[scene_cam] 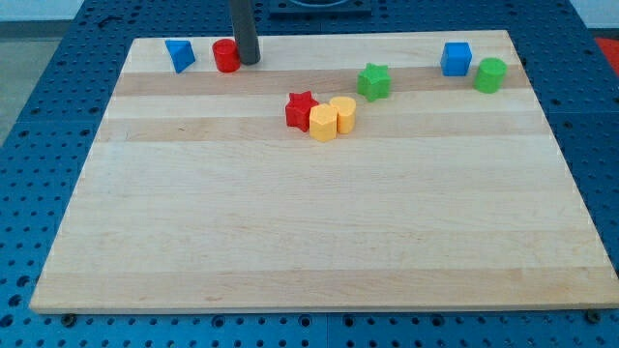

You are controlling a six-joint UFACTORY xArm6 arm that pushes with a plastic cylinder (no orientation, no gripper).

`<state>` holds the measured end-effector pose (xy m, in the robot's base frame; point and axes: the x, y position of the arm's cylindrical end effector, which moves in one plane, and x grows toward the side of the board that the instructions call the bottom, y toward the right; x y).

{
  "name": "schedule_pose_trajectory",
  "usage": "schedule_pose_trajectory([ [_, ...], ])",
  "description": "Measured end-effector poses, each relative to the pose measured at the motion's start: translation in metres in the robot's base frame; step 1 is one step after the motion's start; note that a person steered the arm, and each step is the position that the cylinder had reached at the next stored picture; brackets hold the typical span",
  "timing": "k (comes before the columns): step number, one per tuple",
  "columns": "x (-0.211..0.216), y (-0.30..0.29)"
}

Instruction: Push the red star left and up a bit

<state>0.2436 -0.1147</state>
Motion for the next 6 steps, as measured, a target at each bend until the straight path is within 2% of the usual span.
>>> schedule_pose_trajectory([
  [3,0.000,-0.020],
  [5,0.030,0.107],
  [6,0.062,0.117],
])
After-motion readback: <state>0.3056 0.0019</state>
